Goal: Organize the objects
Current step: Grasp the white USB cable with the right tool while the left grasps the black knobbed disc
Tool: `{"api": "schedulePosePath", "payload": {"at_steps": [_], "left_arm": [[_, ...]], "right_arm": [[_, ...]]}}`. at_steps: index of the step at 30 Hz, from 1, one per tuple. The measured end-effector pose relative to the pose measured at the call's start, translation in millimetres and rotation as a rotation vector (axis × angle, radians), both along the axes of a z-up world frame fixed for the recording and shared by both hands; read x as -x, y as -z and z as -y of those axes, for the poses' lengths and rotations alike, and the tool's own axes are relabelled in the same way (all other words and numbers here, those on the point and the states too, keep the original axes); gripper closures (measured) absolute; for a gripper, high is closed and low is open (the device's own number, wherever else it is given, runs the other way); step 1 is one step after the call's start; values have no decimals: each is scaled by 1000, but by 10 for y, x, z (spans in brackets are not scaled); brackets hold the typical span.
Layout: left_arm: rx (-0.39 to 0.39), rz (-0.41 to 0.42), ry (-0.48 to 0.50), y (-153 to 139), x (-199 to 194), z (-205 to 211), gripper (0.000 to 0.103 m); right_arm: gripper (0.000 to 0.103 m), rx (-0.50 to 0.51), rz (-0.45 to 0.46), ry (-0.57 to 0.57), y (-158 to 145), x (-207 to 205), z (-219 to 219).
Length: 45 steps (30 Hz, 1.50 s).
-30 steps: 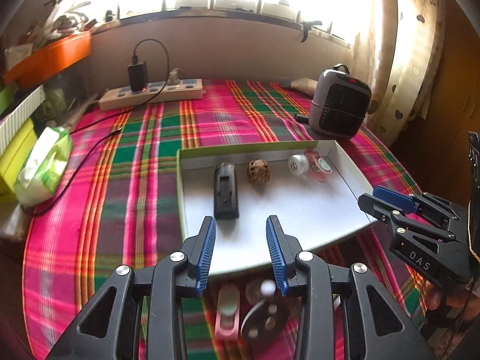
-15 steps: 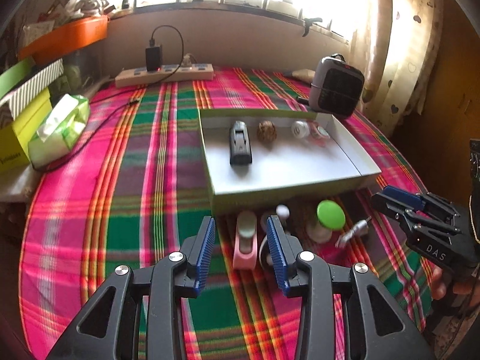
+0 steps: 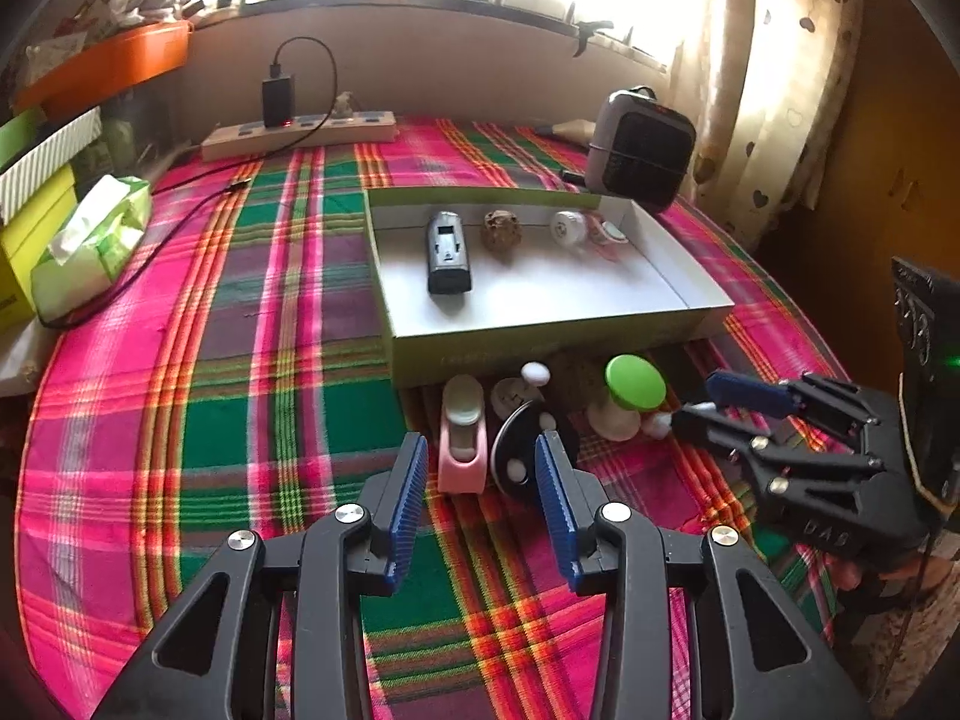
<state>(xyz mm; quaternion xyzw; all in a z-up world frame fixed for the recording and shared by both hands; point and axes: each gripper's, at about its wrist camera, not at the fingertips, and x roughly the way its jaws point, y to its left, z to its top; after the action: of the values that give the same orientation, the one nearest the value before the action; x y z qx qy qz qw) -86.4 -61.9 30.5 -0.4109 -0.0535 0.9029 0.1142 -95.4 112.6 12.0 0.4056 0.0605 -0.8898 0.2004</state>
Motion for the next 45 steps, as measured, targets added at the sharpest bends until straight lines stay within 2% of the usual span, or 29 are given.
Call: {"api": "schedulePosePath", "payload": {"at_steps": [8,13,18,21,28,30,32,34,38,45], "left_arm": [[30,-2,43,-25,37,-61,67],[56,-23,95,-77,43,-137,67],[60,-7,131,-41,89,-213,67],[49,-2,146,-21,99,-250,67],[33,5,160,14,101,-297,67],[24,13,170,28,88,-319,67],[25,12,179,36,66,-346,67],[28,14,174,35,63,-344,67],[43,-26,101,-58,78,-255,67],[94,12,119,13,119,-340,67]], "right_arm": [[59,-45,41,-35,97,-139,-27],[59,-31,43,34,60,-87,-79],[59,-29,68,114,89,24,-59],[59,-81,58,125,95,59,-19],[59,-129,43,176,91,103,-75],[61,-132,43,183,90,106,-105],[71,-131,42,181,87,105,-119],[74,-136,37,177,88,103,-131],[76,-131,37,174,79,95,-179],[76,-118,36,163,78,135,-227]]}}
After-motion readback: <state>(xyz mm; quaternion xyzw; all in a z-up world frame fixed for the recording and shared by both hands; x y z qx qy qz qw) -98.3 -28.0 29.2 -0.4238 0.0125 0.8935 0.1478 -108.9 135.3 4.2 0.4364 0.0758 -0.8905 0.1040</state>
